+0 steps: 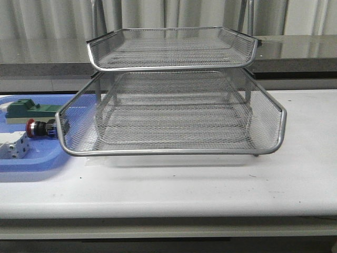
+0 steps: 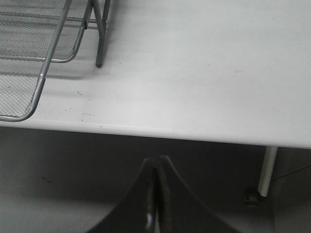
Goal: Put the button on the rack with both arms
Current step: 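Withdraw the right gripper and move the left gripper above the red button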
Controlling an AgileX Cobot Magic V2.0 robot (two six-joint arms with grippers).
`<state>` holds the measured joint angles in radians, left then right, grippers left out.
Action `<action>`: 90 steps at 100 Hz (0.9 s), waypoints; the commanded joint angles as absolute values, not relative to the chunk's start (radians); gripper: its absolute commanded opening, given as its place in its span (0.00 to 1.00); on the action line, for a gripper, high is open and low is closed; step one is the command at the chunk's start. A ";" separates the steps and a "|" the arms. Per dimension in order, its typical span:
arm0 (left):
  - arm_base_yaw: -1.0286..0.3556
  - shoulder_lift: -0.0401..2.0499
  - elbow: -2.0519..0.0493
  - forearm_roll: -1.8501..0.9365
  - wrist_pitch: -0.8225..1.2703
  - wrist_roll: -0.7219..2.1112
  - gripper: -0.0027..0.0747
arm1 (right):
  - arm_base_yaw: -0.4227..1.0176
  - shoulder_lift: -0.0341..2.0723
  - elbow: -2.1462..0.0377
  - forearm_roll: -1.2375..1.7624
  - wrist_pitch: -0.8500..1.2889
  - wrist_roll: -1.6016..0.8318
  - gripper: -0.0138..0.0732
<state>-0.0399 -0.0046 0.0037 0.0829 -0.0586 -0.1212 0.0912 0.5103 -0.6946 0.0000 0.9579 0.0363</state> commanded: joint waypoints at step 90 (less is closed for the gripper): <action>-0.036 1.115 -0.991 -0.022 0.578 -0.044 0.01 | 0.088 0.512 -0.730 -0.018 0.898 0.037 0.08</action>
